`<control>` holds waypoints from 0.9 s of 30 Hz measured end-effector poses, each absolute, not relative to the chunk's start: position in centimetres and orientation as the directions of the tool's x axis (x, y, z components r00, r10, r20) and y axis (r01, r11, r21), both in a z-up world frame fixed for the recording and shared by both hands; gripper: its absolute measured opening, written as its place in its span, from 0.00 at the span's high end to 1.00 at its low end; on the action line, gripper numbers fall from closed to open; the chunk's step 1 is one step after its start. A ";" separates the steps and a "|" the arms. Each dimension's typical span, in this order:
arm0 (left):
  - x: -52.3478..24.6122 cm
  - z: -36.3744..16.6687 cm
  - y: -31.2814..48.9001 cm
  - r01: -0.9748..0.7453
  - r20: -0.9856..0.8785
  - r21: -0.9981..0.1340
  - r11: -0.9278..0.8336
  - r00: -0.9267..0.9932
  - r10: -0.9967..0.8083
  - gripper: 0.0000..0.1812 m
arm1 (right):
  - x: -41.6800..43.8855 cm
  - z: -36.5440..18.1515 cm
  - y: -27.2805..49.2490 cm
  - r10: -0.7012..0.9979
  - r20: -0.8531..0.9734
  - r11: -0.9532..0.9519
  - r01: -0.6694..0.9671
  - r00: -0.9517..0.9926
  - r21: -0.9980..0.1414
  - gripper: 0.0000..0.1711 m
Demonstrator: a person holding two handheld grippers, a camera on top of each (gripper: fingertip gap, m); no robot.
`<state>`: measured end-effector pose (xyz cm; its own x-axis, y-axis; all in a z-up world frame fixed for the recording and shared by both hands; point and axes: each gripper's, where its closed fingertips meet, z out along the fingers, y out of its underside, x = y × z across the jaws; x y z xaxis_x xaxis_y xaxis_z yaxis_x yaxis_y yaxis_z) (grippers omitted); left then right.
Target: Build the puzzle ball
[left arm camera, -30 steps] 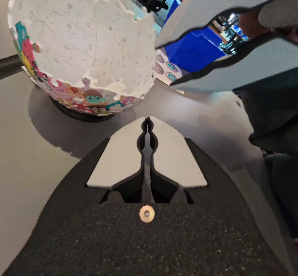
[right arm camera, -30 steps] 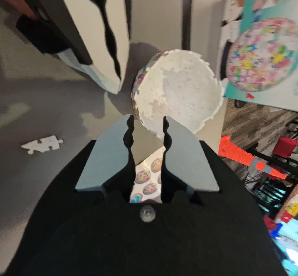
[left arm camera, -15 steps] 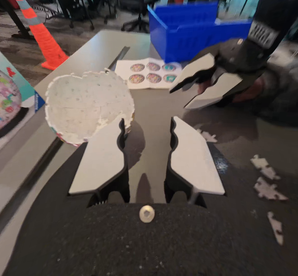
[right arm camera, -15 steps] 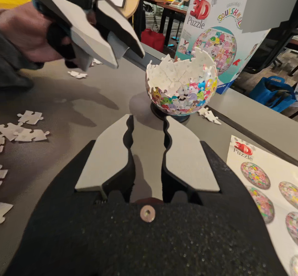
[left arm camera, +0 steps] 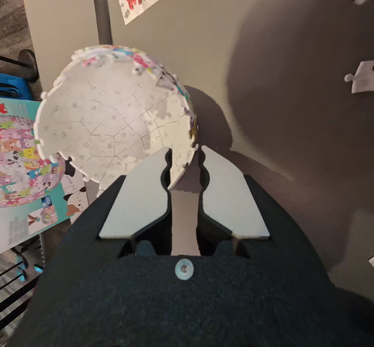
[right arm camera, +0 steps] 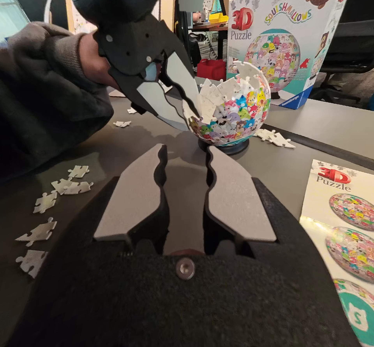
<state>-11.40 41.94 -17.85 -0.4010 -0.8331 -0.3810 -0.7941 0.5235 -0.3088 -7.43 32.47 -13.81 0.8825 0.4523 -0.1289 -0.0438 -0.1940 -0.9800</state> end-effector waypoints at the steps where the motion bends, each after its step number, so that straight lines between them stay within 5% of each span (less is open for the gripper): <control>1: -11.4 -17.9 41.8 -0.798 -0.373 -0.288 0.529 -0.416 -0.829 0.88 | -7.4 -13.7 32.4 0.458 -0.137 -0.193 -0.052 0.878 -0.980 0.79; 11: -11.3 -18.5 41.1 -0.797 -0.273 -0.158 0.583 -0.532 -0.801 0.94 | -7.9 -13.1 31.6 0.541 -0.224 -0.191 -0.141 0.810 -0.971 0.79; 27: -11.3 -18.9 40.7 -0.788 -0.253 -0.129 0.602 -0.561 -0.788 0.98 | -8.3 -13.0 31.4 0.570 -0.225 -0.189 -0.140 0.791 -0.972 0.84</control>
